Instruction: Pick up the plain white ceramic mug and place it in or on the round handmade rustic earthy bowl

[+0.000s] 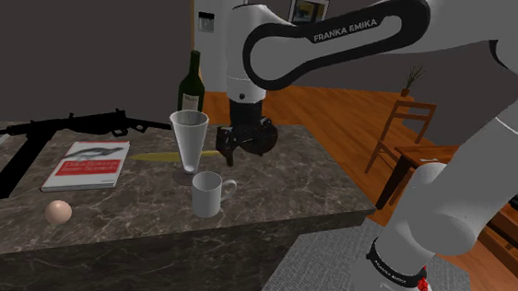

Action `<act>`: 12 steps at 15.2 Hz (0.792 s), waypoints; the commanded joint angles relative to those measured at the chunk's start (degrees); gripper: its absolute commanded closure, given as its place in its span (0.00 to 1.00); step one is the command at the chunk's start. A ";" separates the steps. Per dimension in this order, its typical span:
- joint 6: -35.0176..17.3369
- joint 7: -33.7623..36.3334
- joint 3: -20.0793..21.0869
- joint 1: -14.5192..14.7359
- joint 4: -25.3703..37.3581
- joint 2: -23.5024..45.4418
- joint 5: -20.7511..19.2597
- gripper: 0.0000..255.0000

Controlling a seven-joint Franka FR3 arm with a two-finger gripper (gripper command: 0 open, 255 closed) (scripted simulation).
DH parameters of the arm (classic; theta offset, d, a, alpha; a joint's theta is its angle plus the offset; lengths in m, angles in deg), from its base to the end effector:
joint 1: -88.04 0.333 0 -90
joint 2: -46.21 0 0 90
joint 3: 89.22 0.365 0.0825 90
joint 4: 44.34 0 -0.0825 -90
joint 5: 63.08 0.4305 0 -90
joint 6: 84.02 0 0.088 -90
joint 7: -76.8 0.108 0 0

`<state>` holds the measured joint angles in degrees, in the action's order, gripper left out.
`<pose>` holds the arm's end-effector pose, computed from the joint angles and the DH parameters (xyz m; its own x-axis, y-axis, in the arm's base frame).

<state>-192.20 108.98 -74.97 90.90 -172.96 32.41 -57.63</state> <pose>0.4691 0.1574 0.4800 0.9453 -0.3041 -0.1178 -0.3012 -0.9526 0.0419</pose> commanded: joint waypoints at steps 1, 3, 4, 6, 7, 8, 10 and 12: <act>-1.73 3.33 1.45 0.44 2.69 4.65 0.13 0.00; -2.91 6.17 2.41 0.83 5.64 9.04 -0.11 0.00; -3.42 7.58 2.82 1.06 7.22 11.27 -0.31 0.00; -4.27 10.36 3.50 1.61 10.61 15.78 -0.84 0.00; -4.60 11.72 3.76 1.94 12.42 18.05 -1.16 0.00; -4.87 13.06 3.96 2.31 14.31 20.34 -1.50 0.00; -5.19 15.30 4.18 3.04 17.76 24.32 -2.12 0.00; -6.67 15.36 4.15 3.19 16.67 24.72 -2.20 0.00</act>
<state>-198.23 123.98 -70.86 93.94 -156.27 56.52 -59.74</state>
